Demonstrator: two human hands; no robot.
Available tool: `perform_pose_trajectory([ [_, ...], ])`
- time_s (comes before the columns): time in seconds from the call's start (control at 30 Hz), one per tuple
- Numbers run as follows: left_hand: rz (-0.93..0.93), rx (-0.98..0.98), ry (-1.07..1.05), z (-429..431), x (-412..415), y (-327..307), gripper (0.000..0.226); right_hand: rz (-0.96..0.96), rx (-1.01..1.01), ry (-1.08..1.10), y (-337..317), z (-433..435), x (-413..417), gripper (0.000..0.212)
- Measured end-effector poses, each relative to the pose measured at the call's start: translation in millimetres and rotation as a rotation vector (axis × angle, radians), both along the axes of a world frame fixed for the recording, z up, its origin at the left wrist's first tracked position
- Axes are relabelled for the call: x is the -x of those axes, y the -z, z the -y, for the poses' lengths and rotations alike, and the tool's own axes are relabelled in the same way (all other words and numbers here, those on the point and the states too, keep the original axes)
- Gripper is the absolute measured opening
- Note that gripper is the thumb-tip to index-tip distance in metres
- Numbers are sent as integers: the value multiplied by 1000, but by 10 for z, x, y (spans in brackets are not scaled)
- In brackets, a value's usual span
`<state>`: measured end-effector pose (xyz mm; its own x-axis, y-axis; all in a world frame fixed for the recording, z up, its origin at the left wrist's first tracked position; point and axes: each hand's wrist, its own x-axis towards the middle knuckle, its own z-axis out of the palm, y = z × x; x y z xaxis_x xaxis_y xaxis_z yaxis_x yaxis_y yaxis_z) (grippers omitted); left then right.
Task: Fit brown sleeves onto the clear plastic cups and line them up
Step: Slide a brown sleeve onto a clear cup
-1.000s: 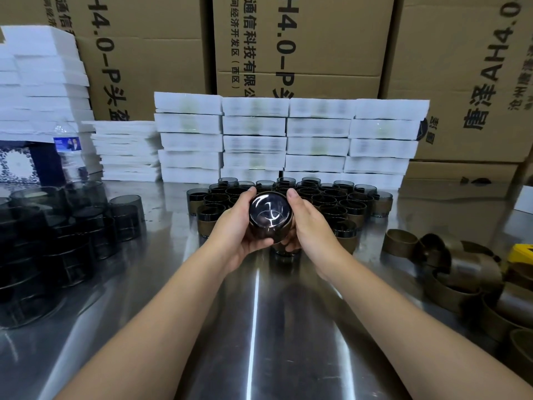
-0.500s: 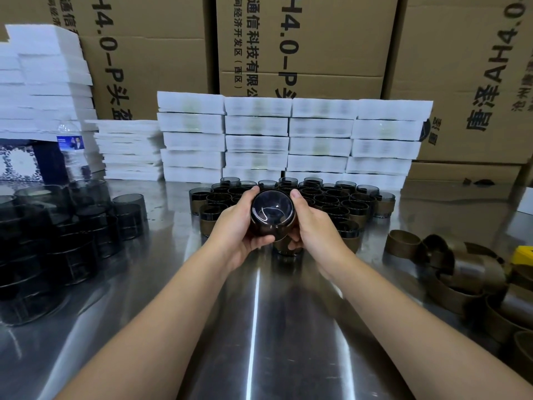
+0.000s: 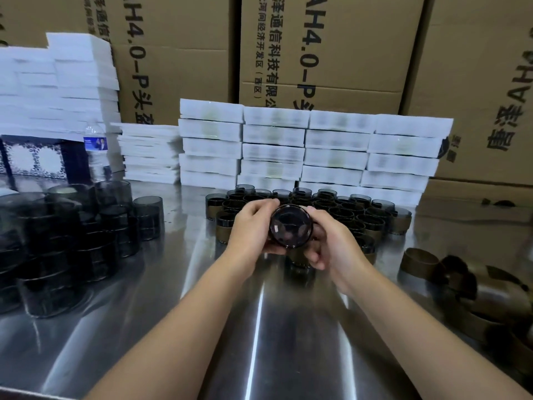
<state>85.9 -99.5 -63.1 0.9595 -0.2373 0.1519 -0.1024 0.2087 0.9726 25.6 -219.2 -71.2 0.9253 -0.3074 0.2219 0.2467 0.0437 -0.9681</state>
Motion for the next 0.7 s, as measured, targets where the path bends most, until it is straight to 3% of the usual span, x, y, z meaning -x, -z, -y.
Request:
perform_pose_trajectory([
  [0.13, 409, -521, -437, -160, -103, -10, 46, 64, 141, 107, -28, 114, 29, 15],
  [0.2, 554, -654, -646, -335, -146, -125, 53, 89, 248, 86, -25, 116, 48, 6],
  [0.27, 583, -757, -823, -555, -225, -306, 57, 88, 361, 92, -16, 87, 41, 12],
  [0.37, 473, -929, -987, -928, -391, -556, 63, 30, 570, 177, 34, 86, 13, 31],
  [0.43, 368, -1047, -1017, -1137, -512, -680, 67, 10, 670, 218, 62, 94, 6, 24],
  [0.53, 168, -1253, -965, -1329, -652, -753, 72, -7, 798, 253, 69, 67, 22, 13],
  [0.7, -25, -1492, -832, -1495, -796, -588, 78, -21, 843, 213, 66, 22, 56, 15],
])
